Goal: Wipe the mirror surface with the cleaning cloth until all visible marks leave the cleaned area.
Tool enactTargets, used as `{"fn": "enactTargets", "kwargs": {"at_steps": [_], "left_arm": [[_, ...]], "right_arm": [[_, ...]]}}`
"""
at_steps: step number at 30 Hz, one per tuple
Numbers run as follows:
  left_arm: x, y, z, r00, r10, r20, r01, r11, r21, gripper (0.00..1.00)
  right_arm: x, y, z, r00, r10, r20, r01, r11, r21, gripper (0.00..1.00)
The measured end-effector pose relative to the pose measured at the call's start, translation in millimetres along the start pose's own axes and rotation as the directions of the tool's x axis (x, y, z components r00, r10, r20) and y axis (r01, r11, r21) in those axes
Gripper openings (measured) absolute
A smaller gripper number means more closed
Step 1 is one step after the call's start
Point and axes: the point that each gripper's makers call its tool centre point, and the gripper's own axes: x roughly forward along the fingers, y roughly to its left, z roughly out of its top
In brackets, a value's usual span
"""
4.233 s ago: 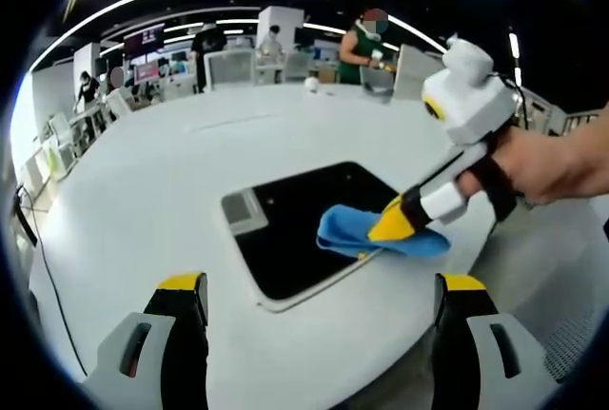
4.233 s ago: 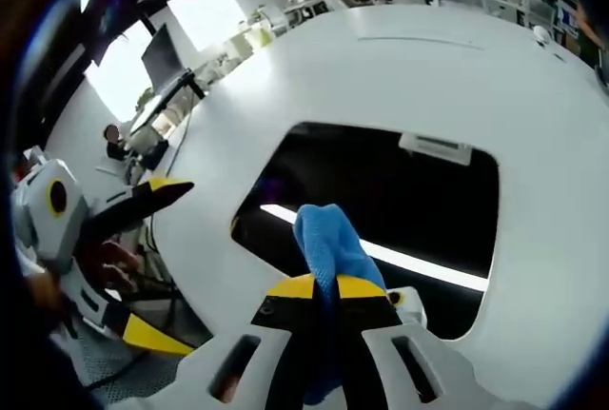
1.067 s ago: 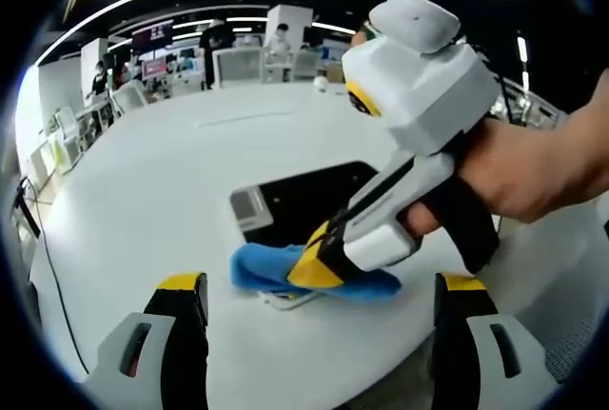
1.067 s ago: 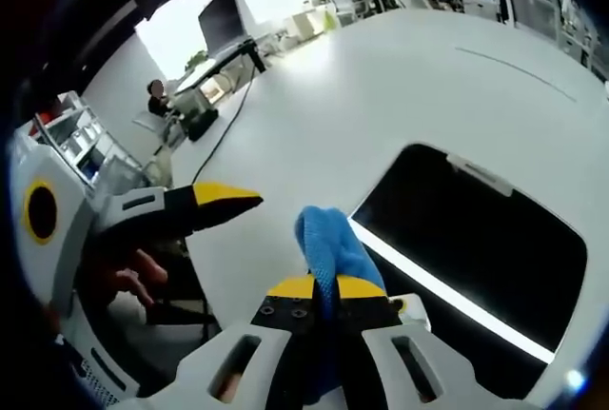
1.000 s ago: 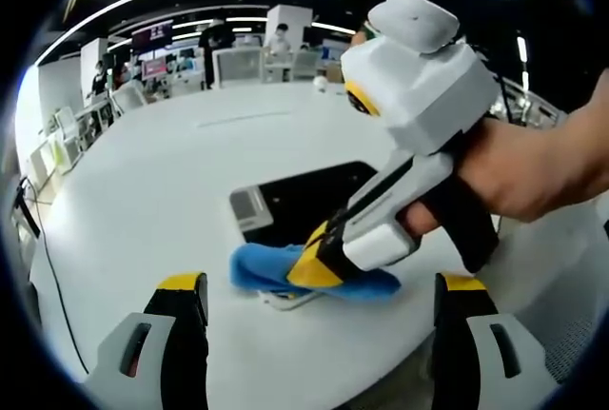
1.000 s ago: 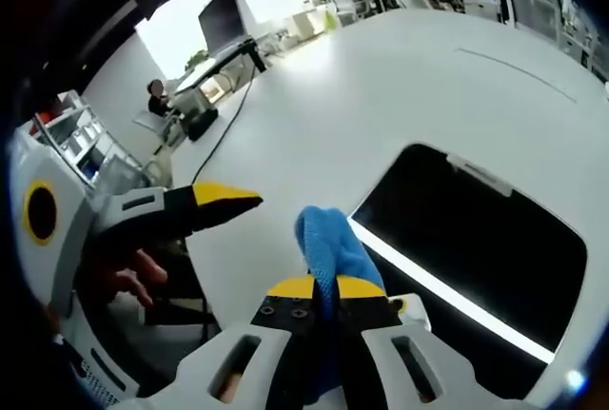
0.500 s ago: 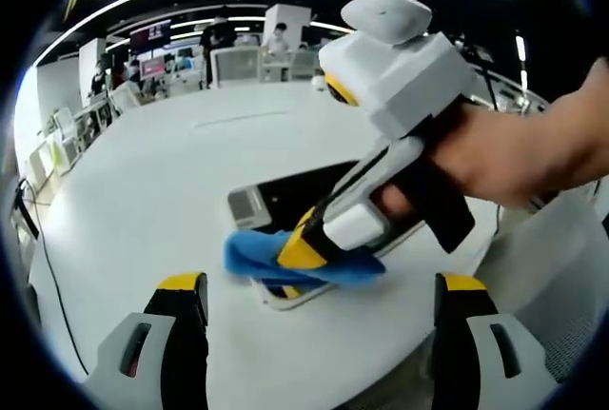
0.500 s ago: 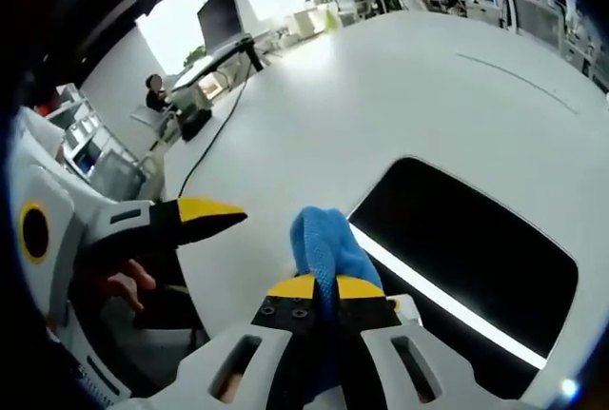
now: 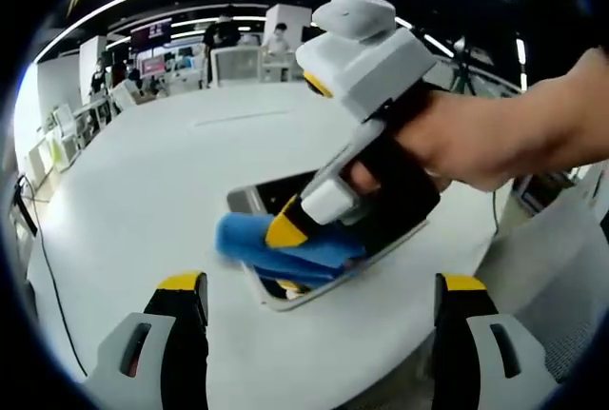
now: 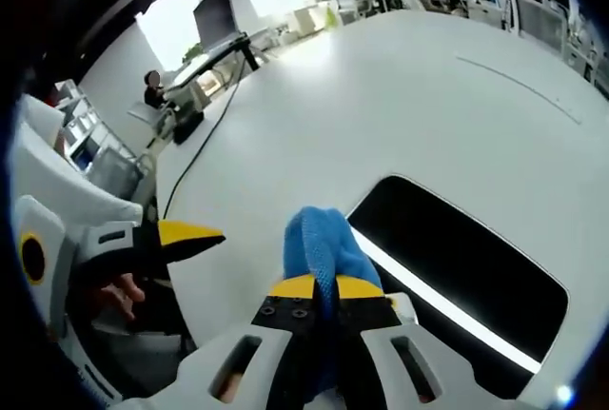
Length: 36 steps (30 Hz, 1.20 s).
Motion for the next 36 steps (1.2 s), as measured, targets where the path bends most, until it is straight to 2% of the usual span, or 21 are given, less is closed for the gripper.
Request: {"fn": "enactTargets", "kwargs": {"at_steps": [17, 20, 24, 32, 36], "left_arm": [[1, -1.1, -2.3, 1.000, -0.007, -0.002, 0.007, 1.000, -0.014, 1.00], [-1, -0.7, -0.7, 1.000, -0.002, 0.012, 0.002, 1.000, -0.015, 0.99], [-1, 1.0, -2.9, 1.000, 0.008, 0.000, -0.008, 1.000, -0.016, 0.99], [0, -5.2, 6.8, 1.000, -0.011, 0.020, 0.010, 0.999, 0.049, 0.99], [0, -2.1, 10.6, 0.999, -0.008, 0.035, 0.006, 0.999, 0.045, 1.00]], "right_arm": [[8, -30, 20.0, 1.000, -0.029, -0.006, 0.029, 1.000, 0.003, 0.00], [13, -37, 24.0, 1.000, -0.030, -0.010, 0.030, 1.000, -0.004, 0.00], [14, -40, 27.9, 0.999, -0.034, -0.015, 0.033, 0.999, -0.008, 0.00], [11, -43, 35.8, 0.999, -0.049, -0.023, 0.048, 0.998, -0.031, 0.00], [17, -51, 41.6, 0.998, -0.053, -0.027, 0.052, 0.998, -0.039, 0.00]]}}
